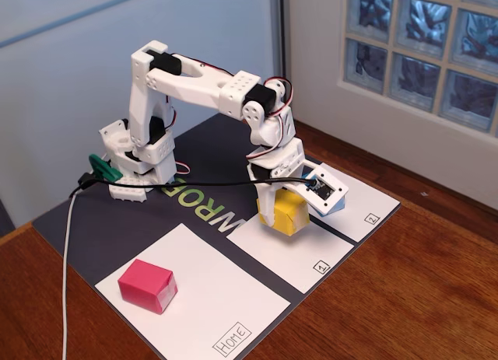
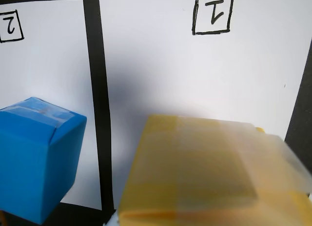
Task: Move box yellow to zone 1
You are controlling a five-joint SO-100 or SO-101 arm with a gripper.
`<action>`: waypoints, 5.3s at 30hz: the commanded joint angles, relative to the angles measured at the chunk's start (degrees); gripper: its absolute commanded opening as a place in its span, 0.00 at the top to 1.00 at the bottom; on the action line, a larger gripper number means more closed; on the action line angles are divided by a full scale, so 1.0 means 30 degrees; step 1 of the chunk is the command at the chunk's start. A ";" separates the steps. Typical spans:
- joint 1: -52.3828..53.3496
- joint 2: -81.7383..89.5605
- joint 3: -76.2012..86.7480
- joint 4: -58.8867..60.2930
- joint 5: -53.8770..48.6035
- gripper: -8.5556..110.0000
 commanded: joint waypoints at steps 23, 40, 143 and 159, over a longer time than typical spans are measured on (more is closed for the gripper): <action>-0.0176 -0.2461 -0.0176 -0.1172 0.0674 0.93; -0.0234 -0.1816 -0.0264 -0.0996 0.0322 0.62; 0.7354 3.8730 3.0381 0.5801 -0.7734 0.93; 0.6152 3.8760 3.0381 0.6650 -0.7529 0.93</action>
